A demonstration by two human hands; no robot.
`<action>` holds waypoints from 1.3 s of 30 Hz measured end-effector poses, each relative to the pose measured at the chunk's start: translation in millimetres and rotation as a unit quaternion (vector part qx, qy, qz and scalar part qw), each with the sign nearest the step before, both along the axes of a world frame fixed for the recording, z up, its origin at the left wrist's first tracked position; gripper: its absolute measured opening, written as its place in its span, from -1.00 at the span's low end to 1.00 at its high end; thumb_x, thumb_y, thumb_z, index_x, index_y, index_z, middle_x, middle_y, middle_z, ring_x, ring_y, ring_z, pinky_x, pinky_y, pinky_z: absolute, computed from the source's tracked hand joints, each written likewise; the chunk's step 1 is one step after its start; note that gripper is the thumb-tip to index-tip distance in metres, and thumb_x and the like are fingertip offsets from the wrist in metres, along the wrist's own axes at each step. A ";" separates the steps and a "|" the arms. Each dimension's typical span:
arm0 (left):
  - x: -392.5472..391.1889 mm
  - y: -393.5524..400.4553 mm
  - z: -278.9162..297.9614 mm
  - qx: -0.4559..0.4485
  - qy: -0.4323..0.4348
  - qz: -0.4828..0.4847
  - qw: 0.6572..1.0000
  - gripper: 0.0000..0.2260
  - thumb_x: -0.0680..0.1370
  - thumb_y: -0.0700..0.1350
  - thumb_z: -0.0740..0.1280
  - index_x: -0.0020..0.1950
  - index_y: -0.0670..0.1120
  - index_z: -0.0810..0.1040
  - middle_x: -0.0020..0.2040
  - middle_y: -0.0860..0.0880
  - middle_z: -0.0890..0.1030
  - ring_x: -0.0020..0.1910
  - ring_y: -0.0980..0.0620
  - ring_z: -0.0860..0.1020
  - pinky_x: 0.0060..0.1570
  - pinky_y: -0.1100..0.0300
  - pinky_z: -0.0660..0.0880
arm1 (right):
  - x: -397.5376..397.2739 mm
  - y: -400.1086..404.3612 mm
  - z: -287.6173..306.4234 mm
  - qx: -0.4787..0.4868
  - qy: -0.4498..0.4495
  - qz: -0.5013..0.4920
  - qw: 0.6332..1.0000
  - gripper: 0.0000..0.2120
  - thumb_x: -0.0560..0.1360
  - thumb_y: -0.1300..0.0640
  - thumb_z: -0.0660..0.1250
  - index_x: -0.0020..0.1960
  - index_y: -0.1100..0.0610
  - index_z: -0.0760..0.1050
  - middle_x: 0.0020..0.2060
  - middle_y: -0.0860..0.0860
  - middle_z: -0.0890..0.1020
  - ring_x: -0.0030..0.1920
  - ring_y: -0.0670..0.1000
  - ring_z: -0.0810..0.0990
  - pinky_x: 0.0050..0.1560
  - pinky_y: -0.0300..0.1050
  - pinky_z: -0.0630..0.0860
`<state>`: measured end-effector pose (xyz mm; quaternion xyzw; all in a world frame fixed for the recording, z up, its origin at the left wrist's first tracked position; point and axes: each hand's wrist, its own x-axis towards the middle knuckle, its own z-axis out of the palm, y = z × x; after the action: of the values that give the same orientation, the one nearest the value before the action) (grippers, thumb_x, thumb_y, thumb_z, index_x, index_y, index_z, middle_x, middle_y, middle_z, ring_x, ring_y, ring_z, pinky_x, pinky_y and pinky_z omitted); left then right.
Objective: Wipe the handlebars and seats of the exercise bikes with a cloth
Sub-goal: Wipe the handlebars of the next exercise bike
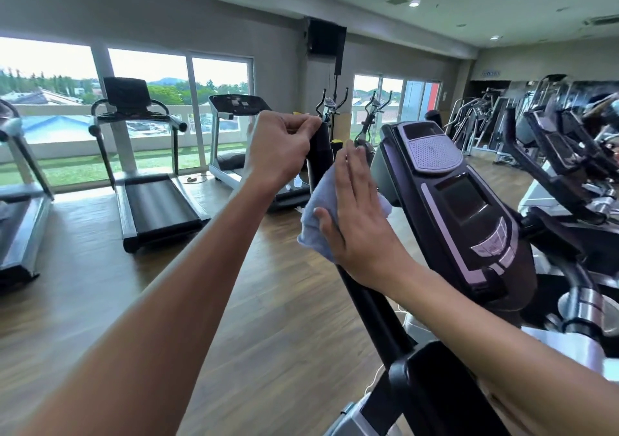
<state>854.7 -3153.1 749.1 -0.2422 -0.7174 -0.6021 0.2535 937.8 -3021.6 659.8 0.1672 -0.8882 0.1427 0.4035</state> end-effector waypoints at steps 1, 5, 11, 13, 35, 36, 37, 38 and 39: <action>0.0 0.0 -0.5 0.001 -0.001 0.000 1.000 -0.87 0.59 -0.06 0.46 0.05 -0.05 0.77 -0.12 0.05 0.76 -0.12 0.09 0.73 0.00 -0.01 0.68 | 4.6 1.5 -2.2 0.026 -0.002 0.010 1.000 -0.32 0.69 -0.06 -0.02 0.63 0.34 -0.09 0.64 0.24 -0.11 0.65 0.15 -0.19 0.64 0.06 -0.13; 1.6 0.7 1.7 -0.008 0.012 0.009 1.000 -0.87 0.60 -0.07 0.45 0.06 -0.06 0.77 -0.12 0.06 0.76 -0.13 0.14 0.72 0.02 0.01 0.67 | 5.2 3.1 4.5 0.097 0.019 -0.003 0.995 -0.36 0.70 -0.02 0.00 0.63 0.35 0.01 0.64 0.24 -0.02 0.66 0.15 -0.11 0.64 0.06 -0.06; 4.5 -5.5 2.5 -0.008 -0.010 -0.015 1.000 -0.89 0.60 -0.05 0.45 0.03 -0.01 0.77 -0.15 0.04 0.76 -0.16 0.01 0.74 -0.08 -0.06 0.70 | 12.9 3.6 0.8 0.062 -0.019 0.024 0.998 -0.38 0.69 -0.01 0.01 0.63 0.32 0.05 0.65 0.19 0.03 0.66 0.11 -0.05 0.64 0.08 0.00; 4.4 -4.8 1.6 -0.006 -0.010 -0.027 1.000 -0.90 0.60 -0.06 0.44 0.00 0.00 0.77 -0.15 0.04 0.76 -0.15 0.02 0.74 -0.03 -0.05 0.69 | 29.3 12.3 -10.8 0.075 -0.051 0.049 0.995 -0.37 0.69 -0.04 0.01 0.63 0.30 0.06 0.65 0.14 0.03 0.66 0.07 -0.06 0.63 0.09 0.02; 11.3 0.9 0.3 0.016 -0.022 0.013 1.000 -0.87 0.59 -0.05 0.46 0.06 -0.04 0.76 -0.11 0.04 0.76 -0.16 0.13 0.73 -0.06 0.00 0.70 | 7.0 -0.9 10.7 0.047 -0.022 0.027 0.998 -0.46 0.62 0.04 0.17 0.51 0.31 0.32 0.47 0.16 0.39 0.47 0.12 0.32 0.53 0.04 0.23; 13.2 1.0 -2.0 0.026 -0.022 -0.003 0.999 -0.85 0.60 -0.08 0.45 0.11 -0.08 0.74 -0.06 0.00 0.76 -0.11 0.10 0.73 -0.03 -0.01 0.69 | 15.9 3.1 7.1 0.047 -0.034 0.046 0.997 -0.47 0.62 0.03 0.18 0.50 0.29 0.33 0.48 0.14 0.38 0.48 0.10 0.31 0.53 0.02 0.22; 17.2 1.2 -5.7 0.037 -0.023 -0.025 0.999 -0.80 0.60 -0.12 0.45 0.20 -0.14 0.70 0.02 -0.05 0.75 -0.04 0.08 0.73 0.02 0.01 0.68 | 29.6 8.7 1.8 0.057 -0.055 0.065 0.995 -0.47 0.62 0.02 0.18 0.50 0.25 0.33 0.48 0.10 0.37 0.49 0.08 0.30 0.54 -0.02 0.21; 19.9 1.5 -10.0 0.046 -0.026 -0.053 0.997 -0.71 0.60 -0.18 0.45 0.31 -0.19 0.63 0.11 -0.11 0.72 0.04 0.06 0.71 0.07 0.08 0.67 | 44.0 14.8 -4.2 0.071 -0.074 0.080 0.992 -0.48 0.62 0.00 0.18 0.50 0.23 0.33 0.48 0.07 0.37 0.50 0.04 0.30 0.55 -0.07 0.18; 23.4 1.7 -15.3 0.056 -0.029 -0.084 0.994 -0.60 0.59 -0.23 0.44 0.42 -0.22 0.53 0.17 -0.16 0.70 0.08 0.03 0.70 0.08 0.16 0.65 | 58.1 20.2 -9.9 0.081 -0.091 0.095 0.988 -0.49 0.62 -0.02 0.17 0.50 0.20 0.34 0.48 0.04 0.37 0.50 0.00 0.29 0.55 -0.13 0.16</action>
<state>878.1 -3151.5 733.8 -0.2692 -0.6666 -0.6675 0.1940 995.9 -3001.4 649.9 0.2695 -0.9097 0.1230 0.2910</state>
